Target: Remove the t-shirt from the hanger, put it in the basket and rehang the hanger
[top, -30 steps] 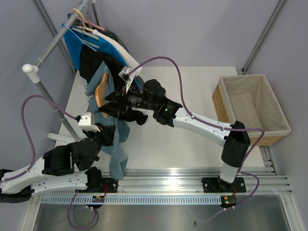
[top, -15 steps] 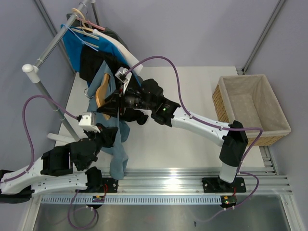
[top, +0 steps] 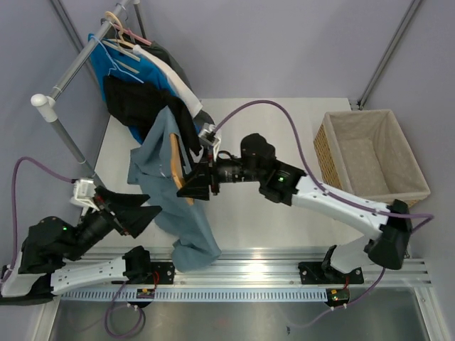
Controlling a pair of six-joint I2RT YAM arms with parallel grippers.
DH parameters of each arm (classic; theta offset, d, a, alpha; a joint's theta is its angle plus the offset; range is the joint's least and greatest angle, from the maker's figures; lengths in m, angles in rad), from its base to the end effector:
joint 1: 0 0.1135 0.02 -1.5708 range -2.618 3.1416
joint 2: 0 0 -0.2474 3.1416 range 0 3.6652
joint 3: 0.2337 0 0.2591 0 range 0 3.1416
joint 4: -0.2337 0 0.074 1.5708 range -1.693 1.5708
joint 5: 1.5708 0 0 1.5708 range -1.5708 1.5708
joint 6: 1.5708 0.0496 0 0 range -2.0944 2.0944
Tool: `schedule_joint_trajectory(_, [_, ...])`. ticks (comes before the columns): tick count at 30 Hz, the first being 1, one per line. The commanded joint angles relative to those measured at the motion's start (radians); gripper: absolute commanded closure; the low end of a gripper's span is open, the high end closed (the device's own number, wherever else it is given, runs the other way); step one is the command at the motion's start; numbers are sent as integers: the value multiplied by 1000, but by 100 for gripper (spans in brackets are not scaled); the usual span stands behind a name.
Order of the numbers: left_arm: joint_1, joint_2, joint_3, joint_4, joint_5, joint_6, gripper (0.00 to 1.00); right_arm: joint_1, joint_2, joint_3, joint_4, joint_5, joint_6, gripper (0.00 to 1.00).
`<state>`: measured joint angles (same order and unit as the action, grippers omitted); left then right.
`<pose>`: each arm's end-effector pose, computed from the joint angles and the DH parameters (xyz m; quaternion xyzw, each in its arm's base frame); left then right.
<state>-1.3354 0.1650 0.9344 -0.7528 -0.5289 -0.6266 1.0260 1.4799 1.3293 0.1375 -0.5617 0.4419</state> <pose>0.0318 -0.0254 0.3745 0.0601 0.6994 -0.4700 0.5351 0.1700 0.3316 0.3799 -0.3833 0.5988 0.5986 0.3690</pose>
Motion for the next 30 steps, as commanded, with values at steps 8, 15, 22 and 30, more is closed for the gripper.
schedule_joint_trajectory(8, [-4,17,73,35,-49,122,1,8,-542,-78,-472,74,-39,100])
schedule_joint_trajectory(15, [-2,338,191,121,-19,356,1,9,-675,25,-746,8,-16,100])
schedule_joint_trajectory(22, [-4,567,250,274,89,597,1,9,-716,-34,-718,-178,59,100])
schedule_joint_trajectory(30, [-2,604,135,414,268,706,1,9,-834,-67,-638,-250,153,100])
